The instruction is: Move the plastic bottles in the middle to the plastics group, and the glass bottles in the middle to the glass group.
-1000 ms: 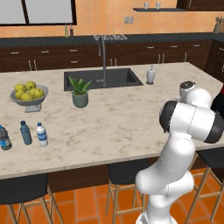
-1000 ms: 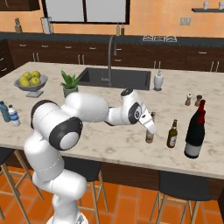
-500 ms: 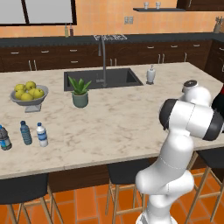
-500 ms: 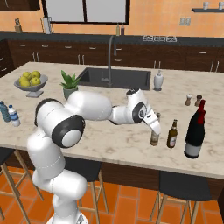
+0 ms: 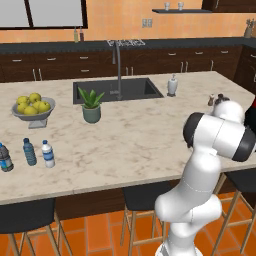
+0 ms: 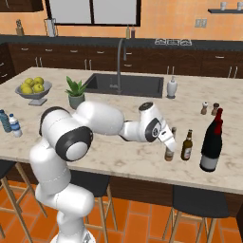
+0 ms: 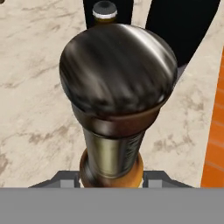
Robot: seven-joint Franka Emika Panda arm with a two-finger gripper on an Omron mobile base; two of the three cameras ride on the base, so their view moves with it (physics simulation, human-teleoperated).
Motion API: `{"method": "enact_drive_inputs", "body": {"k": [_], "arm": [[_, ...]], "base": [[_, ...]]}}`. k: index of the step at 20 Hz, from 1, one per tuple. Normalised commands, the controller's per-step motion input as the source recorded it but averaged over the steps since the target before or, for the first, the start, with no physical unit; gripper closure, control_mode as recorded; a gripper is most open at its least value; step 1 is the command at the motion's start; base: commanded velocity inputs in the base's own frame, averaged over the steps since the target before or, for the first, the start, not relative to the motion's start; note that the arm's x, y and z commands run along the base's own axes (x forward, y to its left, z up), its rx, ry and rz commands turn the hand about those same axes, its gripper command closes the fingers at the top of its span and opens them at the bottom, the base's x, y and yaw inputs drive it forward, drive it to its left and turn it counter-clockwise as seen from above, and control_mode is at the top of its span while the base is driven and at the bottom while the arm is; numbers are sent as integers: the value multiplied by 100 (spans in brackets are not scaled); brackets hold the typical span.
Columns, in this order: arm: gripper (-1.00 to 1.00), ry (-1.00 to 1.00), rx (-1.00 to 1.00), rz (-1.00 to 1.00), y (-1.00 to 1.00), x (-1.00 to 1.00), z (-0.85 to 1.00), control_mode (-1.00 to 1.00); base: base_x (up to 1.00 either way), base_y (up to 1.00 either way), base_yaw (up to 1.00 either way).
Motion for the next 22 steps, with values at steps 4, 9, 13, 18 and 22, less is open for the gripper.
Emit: {"method": "enact_drive_inputs", "body": {"k": [4, 9, 13, 18, 22], "arm": [[100, -1, -8, -1, 0, 0, -9, -100], [100, 0, -11, -1, -4, 0, -2, -100], [100, 0, -2, -2, -21, 0, 0, -100], [100, 0, 0, 0, -15, 0, 0, -100], [100, 0, 0, 0, -22, 0, -5, -100]], "base": [[0, 0, 0], [0, 0, 0], [0, 0, 0], [0, 0, 0], [0, 0, 0]]}}
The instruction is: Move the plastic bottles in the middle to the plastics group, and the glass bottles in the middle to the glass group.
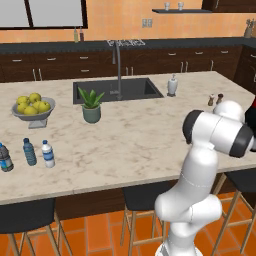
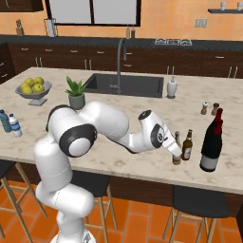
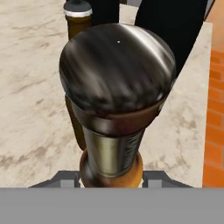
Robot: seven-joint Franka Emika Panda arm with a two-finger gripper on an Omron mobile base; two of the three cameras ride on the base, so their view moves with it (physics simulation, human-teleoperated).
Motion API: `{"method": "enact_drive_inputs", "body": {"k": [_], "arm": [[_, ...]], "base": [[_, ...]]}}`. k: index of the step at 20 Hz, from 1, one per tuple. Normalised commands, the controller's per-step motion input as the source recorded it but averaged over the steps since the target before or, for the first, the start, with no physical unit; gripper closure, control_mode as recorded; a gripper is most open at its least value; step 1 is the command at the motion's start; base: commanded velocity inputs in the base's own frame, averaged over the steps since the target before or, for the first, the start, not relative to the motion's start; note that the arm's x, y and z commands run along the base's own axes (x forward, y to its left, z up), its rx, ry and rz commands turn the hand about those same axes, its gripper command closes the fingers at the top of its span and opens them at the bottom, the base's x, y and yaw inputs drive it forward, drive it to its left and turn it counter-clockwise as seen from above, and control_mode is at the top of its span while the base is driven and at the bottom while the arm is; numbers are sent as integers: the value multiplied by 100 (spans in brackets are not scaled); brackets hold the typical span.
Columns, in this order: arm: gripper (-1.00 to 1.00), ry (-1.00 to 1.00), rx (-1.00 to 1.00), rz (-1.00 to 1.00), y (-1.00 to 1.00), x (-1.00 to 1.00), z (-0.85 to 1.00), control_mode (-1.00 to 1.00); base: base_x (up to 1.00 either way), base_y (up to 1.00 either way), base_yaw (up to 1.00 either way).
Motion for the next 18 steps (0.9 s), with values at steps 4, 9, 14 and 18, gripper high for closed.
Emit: {"method": "enact_drive_inputs", "body": {"k": [4, 9, 14, 18], "arm": [[100, 4, 2, 0, -19, 0, -15, -100], [100, 7, 8, 0, -7, 0, 0, -100], [100, 7, 4, 0, -4, 0, -10, -100], [100, -3, 1, 0, 0, -13, -4, -100]], "base": [[0, 0, 0], [0, 0, 0], [0, 0, 0], [0, 0, 0]]}}
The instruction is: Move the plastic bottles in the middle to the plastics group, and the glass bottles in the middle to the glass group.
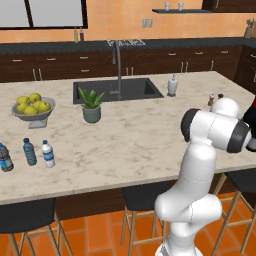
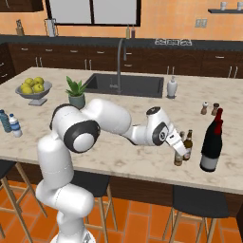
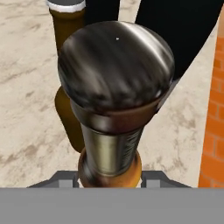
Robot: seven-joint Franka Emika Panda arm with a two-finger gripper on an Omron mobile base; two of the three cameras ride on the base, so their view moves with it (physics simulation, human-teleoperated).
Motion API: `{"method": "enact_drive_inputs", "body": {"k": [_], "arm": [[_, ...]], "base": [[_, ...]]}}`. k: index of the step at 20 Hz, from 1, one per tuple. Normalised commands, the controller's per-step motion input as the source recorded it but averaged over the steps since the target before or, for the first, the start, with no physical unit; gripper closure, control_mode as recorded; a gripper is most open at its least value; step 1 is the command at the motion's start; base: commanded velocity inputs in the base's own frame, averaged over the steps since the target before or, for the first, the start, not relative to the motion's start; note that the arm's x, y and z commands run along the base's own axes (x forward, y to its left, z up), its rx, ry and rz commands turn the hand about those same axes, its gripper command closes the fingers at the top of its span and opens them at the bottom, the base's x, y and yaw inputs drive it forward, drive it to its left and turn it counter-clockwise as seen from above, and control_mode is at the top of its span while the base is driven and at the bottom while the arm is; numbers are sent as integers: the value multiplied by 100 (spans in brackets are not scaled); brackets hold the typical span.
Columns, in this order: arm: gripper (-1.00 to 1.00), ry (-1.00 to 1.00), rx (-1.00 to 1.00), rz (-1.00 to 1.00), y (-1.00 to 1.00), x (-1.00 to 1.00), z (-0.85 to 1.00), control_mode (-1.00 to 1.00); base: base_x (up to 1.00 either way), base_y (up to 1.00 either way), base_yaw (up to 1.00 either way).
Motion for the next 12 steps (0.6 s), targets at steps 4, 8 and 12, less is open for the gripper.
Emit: {"method": "enact_drive_inputs", "body": {"k": [4, 8, 12], "arm": [[100, -7, 0, 0, 0, -6, -4, -100], [100, -5, 0, 0, 0, -4, -11, -100], [-100, 0, 0, 0, 0, 0, 0, -100]], "base": [[0, 0, 0], [0, 0, 0], [0, 0, 0]]}}
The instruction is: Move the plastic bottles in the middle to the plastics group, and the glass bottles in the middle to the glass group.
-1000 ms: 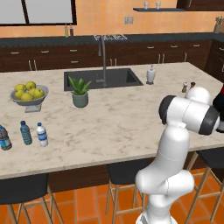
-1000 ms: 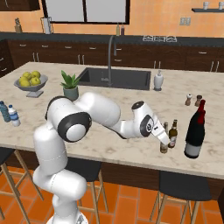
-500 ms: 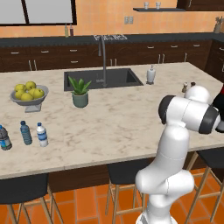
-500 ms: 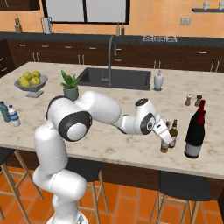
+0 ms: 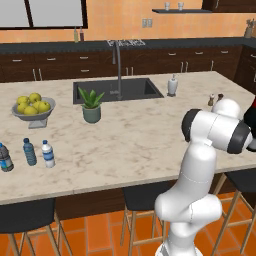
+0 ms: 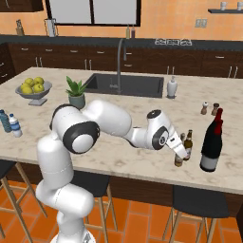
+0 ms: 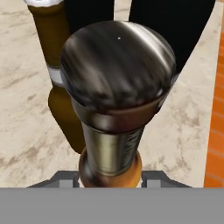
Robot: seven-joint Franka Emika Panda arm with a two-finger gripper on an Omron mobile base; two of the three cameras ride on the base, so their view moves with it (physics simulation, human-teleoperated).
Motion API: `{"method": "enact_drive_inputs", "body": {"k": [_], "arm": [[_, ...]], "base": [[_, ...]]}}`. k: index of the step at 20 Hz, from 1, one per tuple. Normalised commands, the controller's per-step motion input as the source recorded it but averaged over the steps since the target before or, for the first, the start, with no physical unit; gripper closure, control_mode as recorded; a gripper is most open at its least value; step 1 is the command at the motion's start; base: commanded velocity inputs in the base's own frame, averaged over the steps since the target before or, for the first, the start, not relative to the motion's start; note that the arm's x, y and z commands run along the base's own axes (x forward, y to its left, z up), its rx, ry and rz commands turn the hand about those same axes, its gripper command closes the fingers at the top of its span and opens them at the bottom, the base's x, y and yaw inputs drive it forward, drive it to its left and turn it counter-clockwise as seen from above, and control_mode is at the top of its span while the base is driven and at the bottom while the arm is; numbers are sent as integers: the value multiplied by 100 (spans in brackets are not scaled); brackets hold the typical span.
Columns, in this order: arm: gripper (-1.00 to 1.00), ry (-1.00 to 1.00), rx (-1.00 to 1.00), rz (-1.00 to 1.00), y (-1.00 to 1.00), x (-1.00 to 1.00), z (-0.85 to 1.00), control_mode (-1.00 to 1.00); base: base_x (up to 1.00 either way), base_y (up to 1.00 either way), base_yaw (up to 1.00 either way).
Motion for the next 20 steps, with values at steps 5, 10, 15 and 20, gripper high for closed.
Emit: {"method": "enact_drive_inputs", "body": {"k": [5, 10, 15, 20], "arm": [[-100, 0, 0, 0, 0, 0, 0, -100], [-100, 0, 0, 0, 0, 0, 0, -100], [-100, 0, 0, 0, 0, 0, 0, -100], [-100, 0, -3, 0, 20, -14, 36, -100]], "base": [[0, 0, 0], [0, 0, 0], [0, 0, 0], [0, 0, 0]]}}
